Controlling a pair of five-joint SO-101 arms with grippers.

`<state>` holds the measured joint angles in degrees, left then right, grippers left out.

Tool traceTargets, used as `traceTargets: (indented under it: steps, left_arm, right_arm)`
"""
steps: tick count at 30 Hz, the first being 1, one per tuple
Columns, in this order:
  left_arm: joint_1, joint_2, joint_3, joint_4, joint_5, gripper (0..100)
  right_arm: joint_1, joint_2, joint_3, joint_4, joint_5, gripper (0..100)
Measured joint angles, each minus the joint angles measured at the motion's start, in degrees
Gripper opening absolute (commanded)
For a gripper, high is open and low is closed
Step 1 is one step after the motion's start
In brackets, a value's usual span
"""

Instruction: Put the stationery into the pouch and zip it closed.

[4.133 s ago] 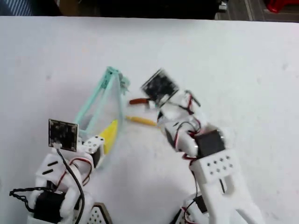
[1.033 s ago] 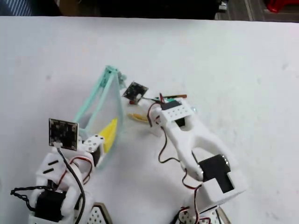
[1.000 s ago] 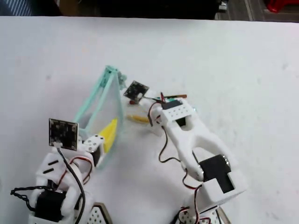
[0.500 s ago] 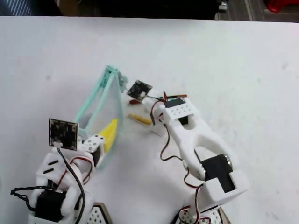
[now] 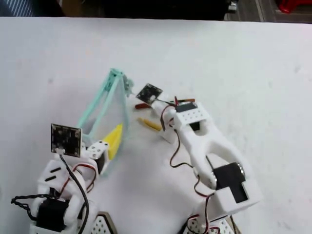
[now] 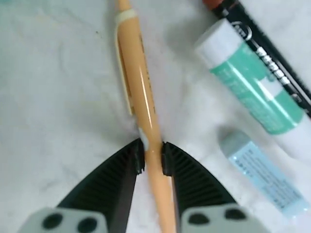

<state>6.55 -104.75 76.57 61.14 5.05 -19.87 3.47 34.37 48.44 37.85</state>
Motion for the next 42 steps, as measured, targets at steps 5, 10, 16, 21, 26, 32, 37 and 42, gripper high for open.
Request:
traceTargets:
  steps: [5,10,16,21,26,32,37,42]
  left_arm:
    - [0.00,0.00,0.00,0.00,0.00,25]
    - [0.00,0.00,0.00,0.00,0.00,25]
    - [0.00,0.00,0.00,0.00,0.00,25]
    - [-0.09,-0.09,1.58,-0.35,0.00,25]
    - [-0.09,-0.09,4.92,-4.40,0.00,25]
    - [-0.09,0.00,5.36,-5.10,0.00,25]
    - [-0.09,0.44,5.36,-6.15,0.00,25]
    - [-0.09,0.62,5.36,-6.95,-0.26,25]
  right_arm:
    - [0.35,-9.23,10.73,-6.95,-0.09,1.6]
    - [0.44,-24.53,26.81,-20.13,-0.09,1.5]
    - [2.55,-41.67,37.63,-26.55,-10.99,1.5]
    - [7.38,-49.67,38.07,-26.02,-18.55,1.5]
    - [10.37,-52.40,38.07,-25.76,-23.03,1.5]
    - [10.37,-52.48,38.15,-25.67,-23.91,1.5]
    - [7.91,-52.57,39.56,-25.67,-23.91,1.5]
    - [5.80,-52.92,41.41,-27.43,-23.91,1.6]
